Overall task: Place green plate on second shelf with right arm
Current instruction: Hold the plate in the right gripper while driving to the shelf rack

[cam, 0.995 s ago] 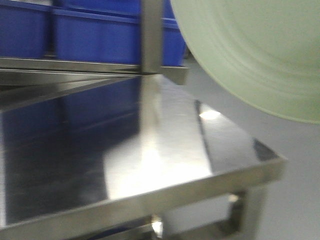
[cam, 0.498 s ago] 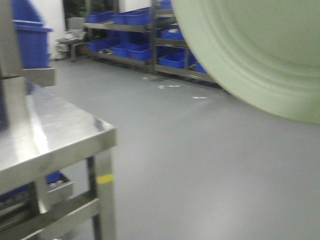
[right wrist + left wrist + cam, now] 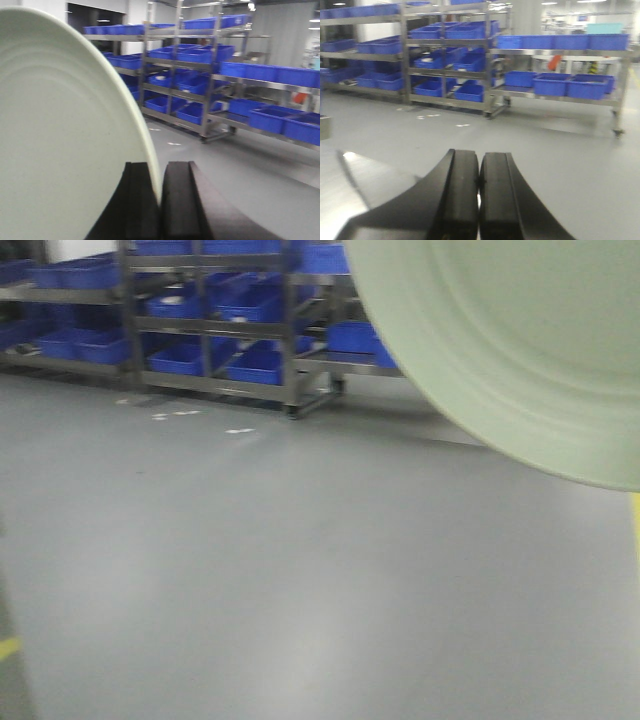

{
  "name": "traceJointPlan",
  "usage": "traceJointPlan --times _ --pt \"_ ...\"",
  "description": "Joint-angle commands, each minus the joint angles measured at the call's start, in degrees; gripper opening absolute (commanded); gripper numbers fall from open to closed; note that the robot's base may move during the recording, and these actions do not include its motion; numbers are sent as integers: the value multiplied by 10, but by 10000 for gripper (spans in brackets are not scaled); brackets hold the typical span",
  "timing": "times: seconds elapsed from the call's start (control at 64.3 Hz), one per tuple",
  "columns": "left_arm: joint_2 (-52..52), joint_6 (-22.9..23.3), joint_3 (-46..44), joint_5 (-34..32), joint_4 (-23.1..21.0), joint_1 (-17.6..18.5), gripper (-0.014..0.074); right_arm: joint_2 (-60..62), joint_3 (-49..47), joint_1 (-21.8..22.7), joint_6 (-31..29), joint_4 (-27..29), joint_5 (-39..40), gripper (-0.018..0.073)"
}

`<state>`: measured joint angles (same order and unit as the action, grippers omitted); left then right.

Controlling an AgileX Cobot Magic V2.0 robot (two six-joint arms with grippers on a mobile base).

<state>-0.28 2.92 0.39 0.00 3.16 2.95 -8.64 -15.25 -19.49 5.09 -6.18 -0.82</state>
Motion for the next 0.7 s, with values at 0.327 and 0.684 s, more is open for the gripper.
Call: traceJointPlan --times 0.327,0.684 --pt "-10 4 24 -47 -2 3 130 -4 -17 1 3 1 68 53" --pt "-10 4 24 -47 -2 3 130 -4 -17 1 3 1 68 53"
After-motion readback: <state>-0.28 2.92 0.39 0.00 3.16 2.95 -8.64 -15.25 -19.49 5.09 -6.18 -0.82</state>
